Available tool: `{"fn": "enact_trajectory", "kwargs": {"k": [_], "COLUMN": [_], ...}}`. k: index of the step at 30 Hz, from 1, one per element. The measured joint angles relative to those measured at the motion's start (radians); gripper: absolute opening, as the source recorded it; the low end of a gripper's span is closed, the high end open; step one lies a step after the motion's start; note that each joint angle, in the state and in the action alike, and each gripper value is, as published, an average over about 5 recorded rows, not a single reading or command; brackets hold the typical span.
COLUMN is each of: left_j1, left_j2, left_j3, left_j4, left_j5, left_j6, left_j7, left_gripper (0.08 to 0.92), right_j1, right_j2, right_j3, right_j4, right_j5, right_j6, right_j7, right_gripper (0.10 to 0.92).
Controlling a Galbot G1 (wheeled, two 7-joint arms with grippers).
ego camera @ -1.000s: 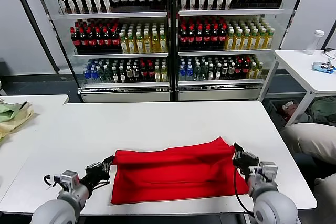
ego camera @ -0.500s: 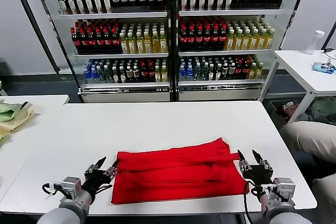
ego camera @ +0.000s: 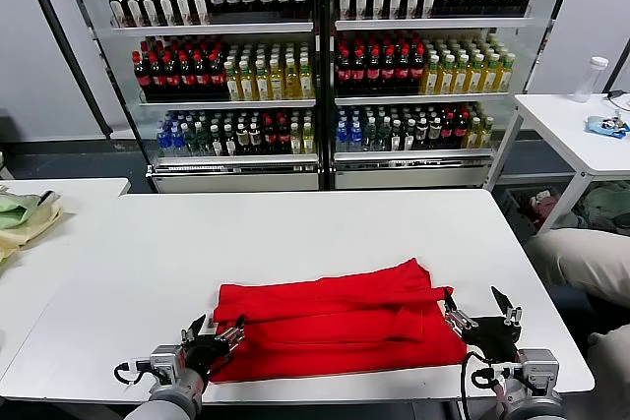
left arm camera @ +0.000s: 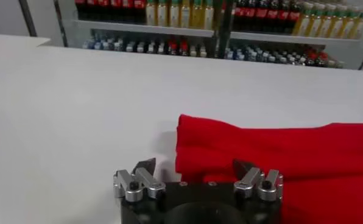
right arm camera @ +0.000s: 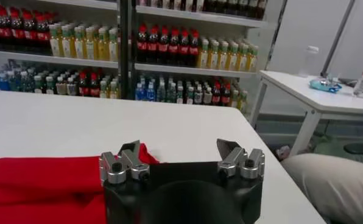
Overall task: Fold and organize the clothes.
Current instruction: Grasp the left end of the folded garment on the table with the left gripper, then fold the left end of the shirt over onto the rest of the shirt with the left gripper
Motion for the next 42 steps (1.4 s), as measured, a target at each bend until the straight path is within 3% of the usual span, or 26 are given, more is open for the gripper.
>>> {"fn": "enact_trajectory", "kwargs": {"k": [12, 23, 37, 42], "left_j1": [-0.005, 0.023, 0.085, 0.096], "left_j2": [-0.052, -0.063, 0.021, 0.030], "left_j3": [0.029, 0.000, -0.372, -0.437], "left_j4": [0.025, -0.002, -0.038, -0.088], "left_j5": [0.005, 0.040, 0.104, 0.063], "left_j6": [-0.022, -0.019, 0.011, 0.037], "left_j7": [-0.028, 0.000, 0.086, 0.115], "left_gripper": [0.446, 0.120, 0.100, 0.100], "right_j1": [0.015, 0.025, 0.064, 0.063], "right_j2": [-0.004, 0.004, -0.005, -0.002], "right_j3": [-0.019, -0.039, -0.055, -0.055], "right_j4": [-0.014, -0.025, -0.050, -0.051], "right_j5": [-0.031, -0.047, -0.047, -0.047], "right_j6": [0.005, 0.007, 0.006, 0.006], "right_j7": [-0.009, -0.013, -0.021, -0.022], "right_gripper": [0.823, 0.823, 0.823, 0.823]}}
